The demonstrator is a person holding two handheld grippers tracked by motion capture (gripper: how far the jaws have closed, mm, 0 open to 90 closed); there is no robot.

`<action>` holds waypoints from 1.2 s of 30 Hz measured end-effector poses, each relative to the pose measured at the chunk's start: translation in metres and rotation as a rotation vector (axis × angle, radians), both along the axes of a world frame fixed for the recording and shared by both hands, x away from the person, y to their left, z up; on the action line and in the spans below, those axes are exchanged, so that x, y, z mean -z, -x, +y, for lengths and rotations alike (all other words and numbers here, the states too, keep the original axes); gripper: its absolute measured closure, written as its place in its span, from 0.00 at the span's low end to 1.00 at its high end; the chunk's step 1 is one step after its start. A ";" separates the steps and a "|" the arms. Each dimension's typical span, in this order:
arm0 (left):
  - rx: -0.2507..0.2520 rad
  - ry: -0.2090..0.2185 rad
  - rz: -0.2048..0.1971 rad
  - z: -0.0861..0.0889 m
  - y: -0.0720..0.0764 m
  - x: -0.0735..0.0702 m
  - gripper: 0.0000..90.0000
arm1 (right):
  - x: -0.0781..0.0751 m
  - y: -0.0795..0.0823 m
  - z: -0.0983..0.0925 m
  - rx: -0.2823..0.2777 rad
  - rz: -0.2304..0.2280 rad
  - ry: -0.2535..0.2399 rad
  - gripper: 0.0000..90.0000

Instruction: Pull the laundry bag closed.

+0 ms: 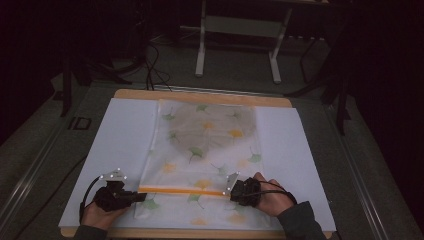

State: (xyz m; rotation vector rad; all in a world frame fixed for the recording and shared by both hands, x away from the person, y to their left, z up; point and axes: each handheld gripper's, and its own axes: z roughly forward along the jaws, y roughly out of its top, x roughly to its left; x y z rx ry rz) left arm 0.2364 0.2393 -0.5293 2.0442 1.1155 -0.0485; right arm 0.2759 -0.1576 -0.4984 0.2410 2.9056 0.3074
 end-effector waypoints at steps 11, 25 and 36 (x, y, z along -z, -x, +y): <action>0.002 0.000 0.001 -0.001 0.000 0.000 0.97 | -0.002 0.000 -0.008 0.011 0.008 -0.004 0.95; 0.001 -0.004 0.000 0.000 0.001 0.000 0.97 | 0.000 -0.001 -0.018 0.023 0.015 0.015 0.95; -0.002 -0.001 0.001 0.000 0.000 0.000 0.97 | -0.003 -0.001 -0.036 0.055 0.020 0.032 0.95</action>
